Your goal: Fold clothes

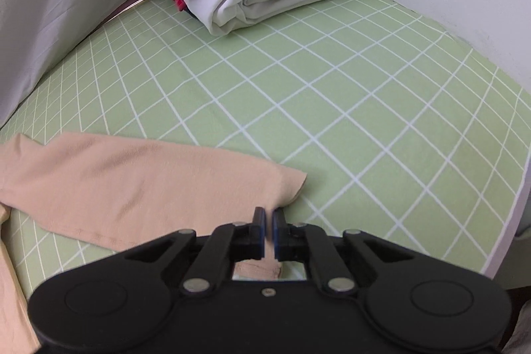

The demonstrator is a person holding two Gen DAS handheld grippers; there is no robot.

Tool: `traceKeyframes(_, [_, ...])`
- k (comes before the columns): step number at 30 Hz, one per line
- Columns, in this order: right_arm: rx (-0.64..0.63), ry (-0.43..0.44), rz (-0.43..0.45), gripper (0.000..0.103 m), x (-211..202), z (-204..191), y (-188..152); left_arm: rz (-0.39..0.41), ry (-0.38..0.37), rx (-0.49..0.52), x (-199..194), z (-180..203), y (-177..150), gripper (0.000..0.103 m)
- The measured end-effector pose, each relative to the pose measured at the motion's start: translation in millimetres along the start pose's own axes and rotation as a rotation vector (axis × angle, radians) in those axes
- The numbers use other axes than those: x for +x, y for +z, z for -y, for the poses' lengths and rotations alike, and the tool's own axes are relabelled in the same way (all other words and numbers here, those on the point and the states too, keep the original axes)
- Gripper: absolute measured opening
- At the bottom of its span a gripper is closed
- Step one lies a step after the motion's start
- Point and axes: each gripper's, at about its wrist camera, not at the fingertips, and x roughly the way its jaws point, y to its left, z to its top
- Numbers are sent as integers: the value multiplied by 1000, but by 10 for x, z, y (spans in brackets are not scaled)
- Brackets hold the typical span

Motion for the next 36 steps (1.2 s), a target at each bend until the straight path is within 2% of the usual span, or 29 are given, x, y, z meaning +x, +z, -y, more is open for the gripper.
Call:
traceKeyframes(8, [-53,17,-13,5,-223,-21,-395,-13,10,-40,-102,-205,-327,93])
traceKeyframes(14, [-55,11,-30,5,-370,-106,-639,-14,1,-54,-164,-516,-426,93])
traceKeyframes(19, [-46,-44,-25,5,-473,-254,-839,-6,4,-70,-223,-976,-433,93])
traceKeyframes(22, [-43,-104,-15,11,-523,-368,-928,8,2,-147,-252,-1395,-376,93])
traceKeyframes(23, [-23,-123,-13,20,-547,-406,-948,13,1,-174,-260,-1534,-354,93])
traceKeyframes(24, [1,-129,-6,33,-584,-446,-969,18,0,-201,-264,-1672,-328,93])
traceKeyframes(26, [26,-129,20,46,-685,-562,-1028,28,-1,-254,-262,-1958,-264,93])
traceKeyframes(28, [12,-129,55,66,-792,-749,-1104,31,-7,-293,-244,-2207,-208,93])
traceKeyframes(29, [-3,-131,72,79,-842,-858,-1146,32,-13,-307,-236,-2311,-182,93])
traceKeyframes(31, [-27,-125,96,83,-916,-1097,-1244,38,-19,-329,-218,-2512,-112,93])
traceKeyframes(36, [2,-64,58,83,-976,-1630,-1471,68,9,-362,-186,-3014,122,93])
